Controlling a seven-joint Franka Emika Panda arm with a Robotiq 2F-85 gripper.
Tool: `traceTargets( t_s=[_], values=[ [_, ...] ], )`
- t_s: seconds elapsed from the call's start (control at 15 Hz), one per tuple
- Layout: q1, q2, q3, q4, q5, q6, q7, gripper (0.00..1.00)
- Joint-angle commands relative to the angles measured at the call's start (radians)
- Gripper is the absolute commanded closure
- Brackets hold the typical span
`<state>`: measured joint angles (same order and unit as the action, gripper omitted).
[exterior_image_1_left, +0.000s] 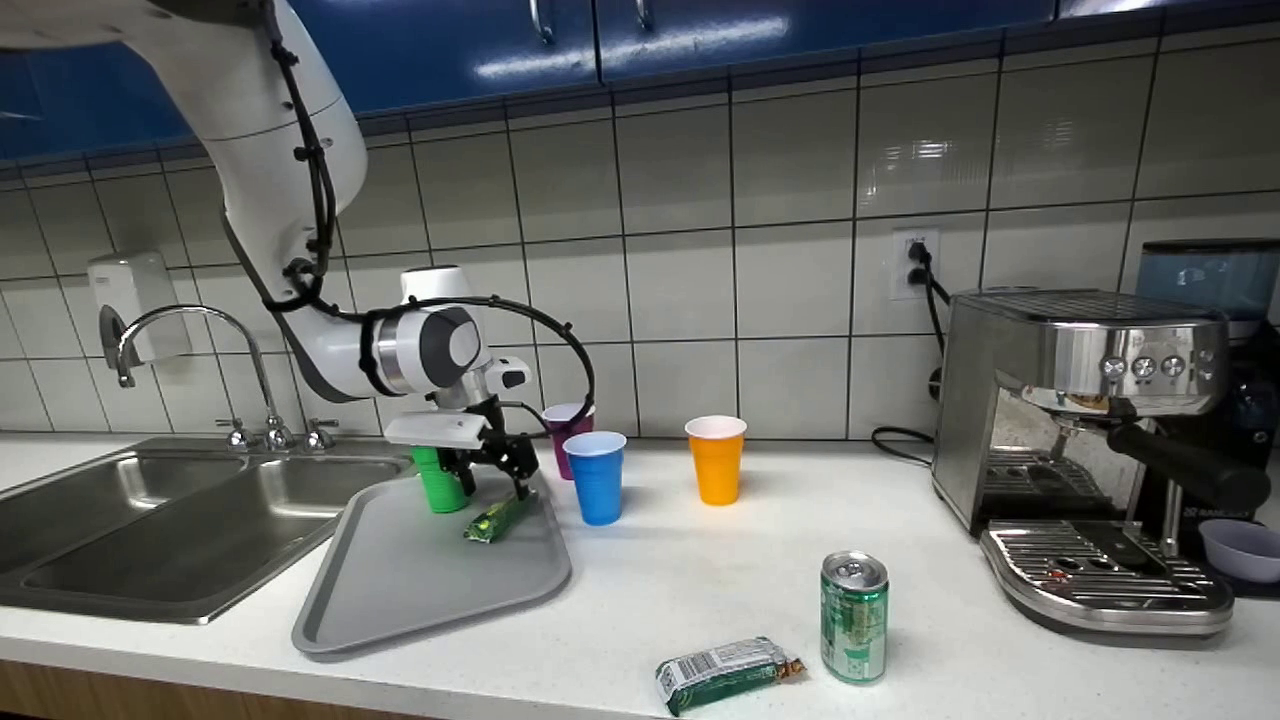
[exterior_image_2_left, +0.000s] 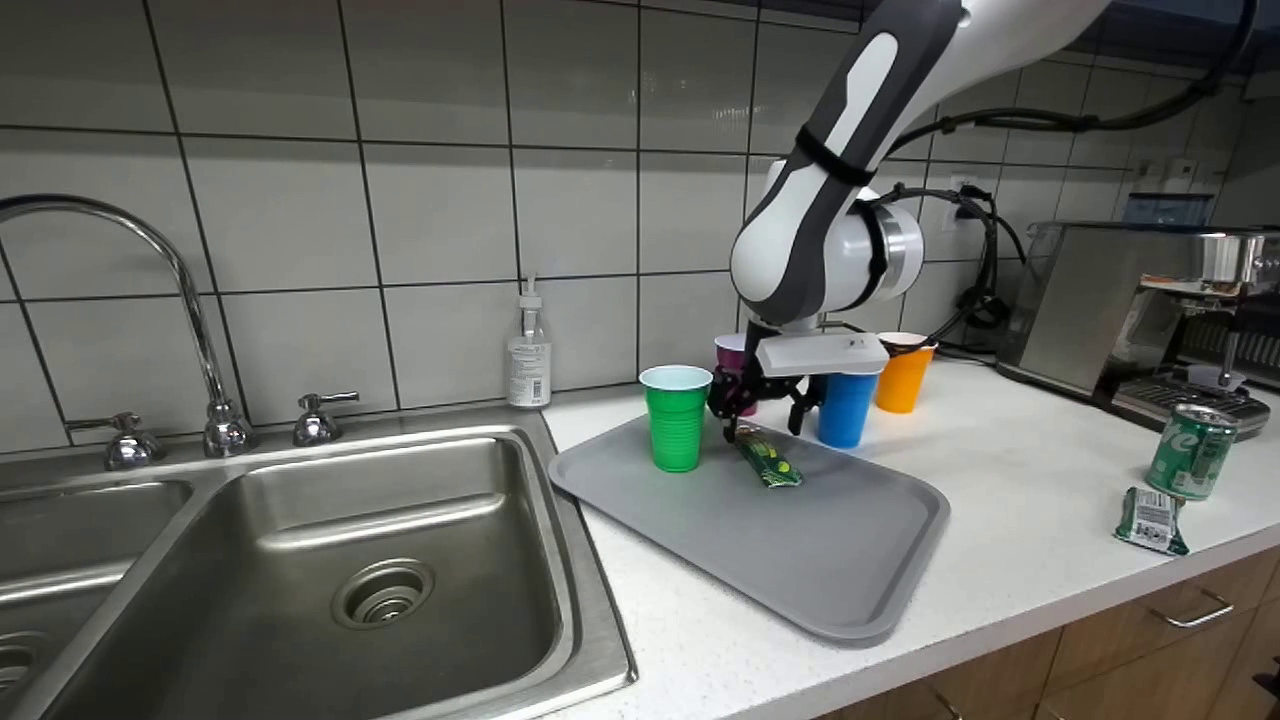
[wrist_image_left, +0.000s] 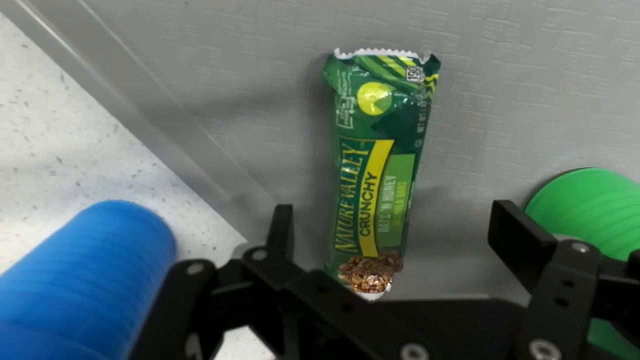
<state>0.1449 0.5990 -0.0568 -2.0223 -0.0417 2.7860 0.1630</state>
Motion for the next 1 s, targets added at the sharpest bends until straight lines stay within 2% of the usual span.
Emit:
traceTargets(
  t_s=[0.0,0.47,0.93],
  values=[
    [-0.020,-0.072,0.010,-0.063,-0.003,-0.017,-0.028,0.00],
    [-0.017,-0.183,-0.017,-0.210,-0.015,-0.005,-0.008,0.00],
    [-0.015,-0.280,-0.088,-0.323,-0.040,0.001,0.037,0.00]
  ],
)
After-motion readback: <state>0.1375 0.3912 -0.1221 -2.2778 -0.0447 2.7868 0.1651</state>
